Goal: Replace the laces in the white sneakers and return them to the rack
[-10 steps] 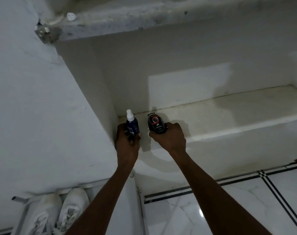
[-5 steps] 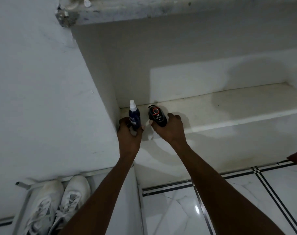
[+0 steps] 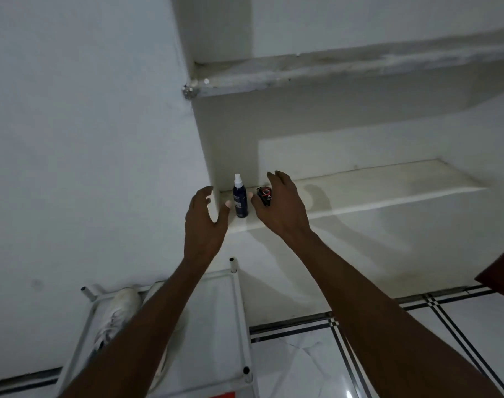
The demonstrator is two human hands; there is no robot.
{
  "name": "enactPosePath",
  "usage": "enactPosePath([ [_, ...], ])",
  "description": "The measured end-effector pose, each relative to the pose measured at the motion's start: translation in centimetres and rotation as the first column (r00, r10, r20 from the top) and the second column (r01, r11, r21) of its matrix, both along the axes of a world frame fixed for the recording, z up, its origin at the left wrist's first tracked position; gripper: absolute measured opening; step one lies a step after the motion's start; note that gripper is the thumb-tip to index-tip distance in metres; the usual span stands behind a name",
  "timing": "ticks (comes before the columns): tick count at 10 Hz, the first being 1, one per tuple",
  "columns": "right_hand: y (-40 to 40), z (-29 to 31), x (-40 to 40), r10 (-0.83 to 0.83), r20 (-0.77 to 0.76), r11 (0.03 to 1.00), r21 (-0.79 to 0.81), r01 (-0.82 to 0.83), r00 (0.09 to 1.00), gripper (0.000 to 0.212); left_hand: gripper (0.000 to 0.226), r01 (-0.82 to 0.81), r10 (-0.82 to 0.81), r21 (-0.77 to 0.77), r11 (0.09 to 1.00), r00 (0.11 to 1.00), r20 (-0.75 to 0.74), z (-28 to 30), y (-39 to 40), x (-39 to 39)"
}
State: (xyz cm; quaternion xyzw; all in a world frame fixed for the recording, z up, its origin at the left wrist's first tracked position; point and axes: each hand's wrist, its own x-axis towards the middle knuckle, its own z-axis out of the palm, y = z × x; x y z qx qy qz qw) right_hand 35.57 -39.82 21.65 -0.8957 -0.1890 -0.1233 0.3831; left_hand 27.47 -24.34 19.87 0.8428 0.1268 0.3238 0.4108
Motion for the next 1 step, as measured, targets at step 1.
enactPosePath([
  [1,-0.55,4.92,-4.86,0.007,0.141,1.000,0.011,-0.009,0.990,0.070,0.054,-0.055,0.047,0.095,0.994,0.995,0.085,5.53,0.24,-5.05],
])
